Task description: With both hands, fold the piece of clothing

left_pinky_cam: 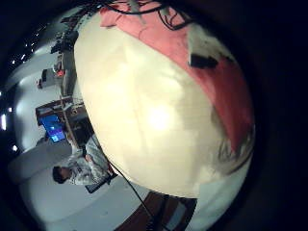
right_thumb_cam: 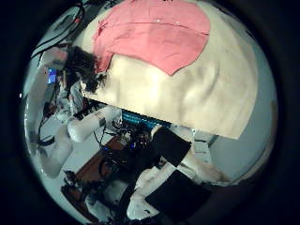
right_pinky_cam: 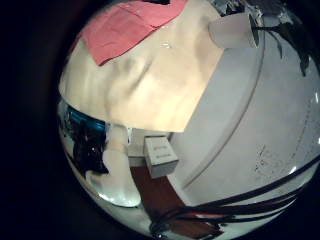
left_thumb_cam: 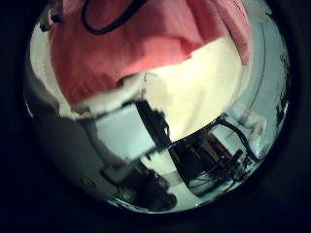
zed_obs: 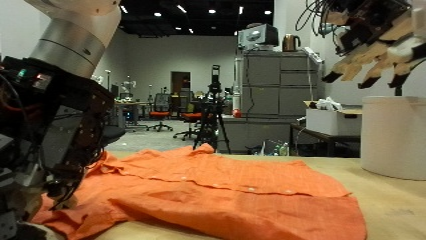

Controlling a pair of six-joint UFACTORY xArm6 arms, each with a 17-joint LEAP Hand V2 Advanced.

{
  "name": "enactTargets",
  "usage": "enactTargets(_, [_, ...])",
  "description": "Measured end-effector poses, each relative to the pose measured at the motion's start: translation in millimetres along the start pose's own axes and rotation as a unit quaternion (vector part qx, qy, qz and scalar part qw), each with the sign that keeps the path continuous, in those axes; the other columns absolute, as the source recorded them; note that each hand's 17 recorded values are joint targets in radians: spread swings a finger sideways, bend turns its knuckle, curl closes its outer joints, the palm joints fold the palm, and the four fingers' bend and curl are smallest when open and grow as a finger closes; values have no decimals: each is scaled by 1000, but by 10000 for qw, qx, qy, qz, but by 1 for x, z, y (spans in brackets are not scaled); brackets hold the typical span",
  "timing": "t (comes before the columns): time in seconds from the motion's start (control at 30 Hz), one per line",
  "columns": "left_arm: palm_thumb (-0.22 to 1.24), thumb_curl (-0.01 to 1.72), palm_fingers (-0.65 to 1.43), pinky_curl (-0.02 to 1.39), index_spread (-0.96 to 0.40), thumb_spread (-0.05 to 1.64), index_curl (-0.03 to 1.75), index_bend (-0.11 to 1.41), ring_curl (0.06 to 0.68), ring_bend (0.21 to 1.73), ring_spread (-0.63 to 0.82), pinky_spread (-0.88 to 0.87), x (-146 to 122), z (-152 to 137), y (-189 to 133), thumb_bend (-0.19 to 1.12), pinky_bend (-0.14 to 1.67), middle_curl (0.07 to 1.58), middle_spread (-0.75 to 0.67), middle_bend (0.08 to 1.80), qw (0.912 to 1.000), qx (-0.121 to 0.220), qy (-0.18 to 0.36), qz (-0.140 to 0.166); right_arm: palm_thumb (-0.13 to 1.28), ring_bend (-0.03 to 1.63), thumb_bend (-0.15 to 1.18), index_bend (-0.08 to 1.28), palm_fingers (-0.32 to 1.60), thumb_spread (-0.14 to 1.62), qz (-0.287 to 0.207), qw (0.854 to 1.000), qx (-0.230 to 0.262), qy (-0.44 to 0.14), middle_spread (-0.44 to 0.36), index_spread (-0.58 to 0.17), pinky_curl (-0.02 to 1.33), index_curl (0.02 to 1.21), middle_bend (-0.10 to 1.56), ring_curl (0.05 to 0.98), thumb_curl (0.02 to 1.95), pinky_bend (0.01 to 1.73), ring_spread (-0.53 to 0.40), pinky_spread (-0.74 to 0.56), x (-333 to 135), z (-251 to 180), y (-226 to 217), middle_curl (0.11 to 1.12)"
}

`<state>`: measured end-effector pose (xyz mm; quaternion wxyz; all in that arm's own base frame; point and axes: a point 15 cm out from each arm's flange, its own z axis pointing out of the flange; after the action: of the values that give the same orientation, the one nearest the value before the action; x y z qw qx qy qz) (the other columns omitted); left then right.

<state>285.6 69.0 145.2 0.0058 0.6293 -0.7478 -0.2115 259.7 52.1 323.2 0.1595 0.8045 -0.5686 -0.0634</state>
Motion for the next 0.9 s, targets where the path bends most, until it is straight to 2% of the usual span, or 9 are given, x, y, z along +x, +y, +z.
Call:
enactTargets(0.17, [729,402,1214,525,-384,970,649,261,417,1022,-529,-642,0,-5,9,41,948,713,-454,864,10000,-56,20,13,437,516,-25,140,270,1113,-223,9995,-200,78,8,-266,303,251,220,272,258,468,126,103,-14,17,-24,344])
enactTargets(0.23, [764,421,1204,540,-434,968,696,279,442,1078,-536,-659,1,-7,16,31,992,731,-480,890,9999,-121,49,28,426,517,-26,143,255,1117,-330,9991,-218,119,10,-248,302,250,226,271,257,474,107,97,-21,26,-30,348])
enactTargets(0.3, [791,442,1185,554,-489,960,756,300,464,1130,-535,-671,4,-10,25,12,1036,750,-505,913,9997,-187,93,98,413,520,-25,147,245,1124,-408,9980,-458,138,11,-234,297,250,238,268,254,474,94,89,-26,52,-27,353])
enactTargets(0.4, [809,463,1171,564,-532,956,813,311,478,1161,-528,-675,15,-18,36,-8,1072,769,-519,935,9992,-251,186,246,409,520,-22,150,240,1128,-481,9961,-729,146,12,-225,295,251,244,265,254,479,86,84,-30,94,-21,355])
enactTargets(0.6, [822,501,1133,574,-605,939,939,304,492,1209,-518,-671,25,-33,51,-18,1120,800,-538,964,9985,-284,196,432,396,525,-23,166,260,1121,-387,9988,-266,130,14,-206,283,265,254,260,254,469,65,78,-30,100,-44,358])
enactTargets(0.77, [822,524,1118,575,-654,930,1040,274,494,1229,-514,-659,25,-42,56,-22,1140,820,-546,978,9982,-299,182,494,384,538,-22,167,297,1095,-321,9993,-165,126,8,-200,269,277,277,258,259,446,34,77,-33,120,-48,367])
enactTargets(0.9, [821,534,1114,574,-677,928,1096,250,493,1236,-513,-655,28,-48,62,-22,1147,829,-550,979,9976,-358,151,572,398,545,-20,162,310,1079,-268,9992,-263,128,2,-205,263,280,298,256,266,437,16,77,-33,132,-44,374])
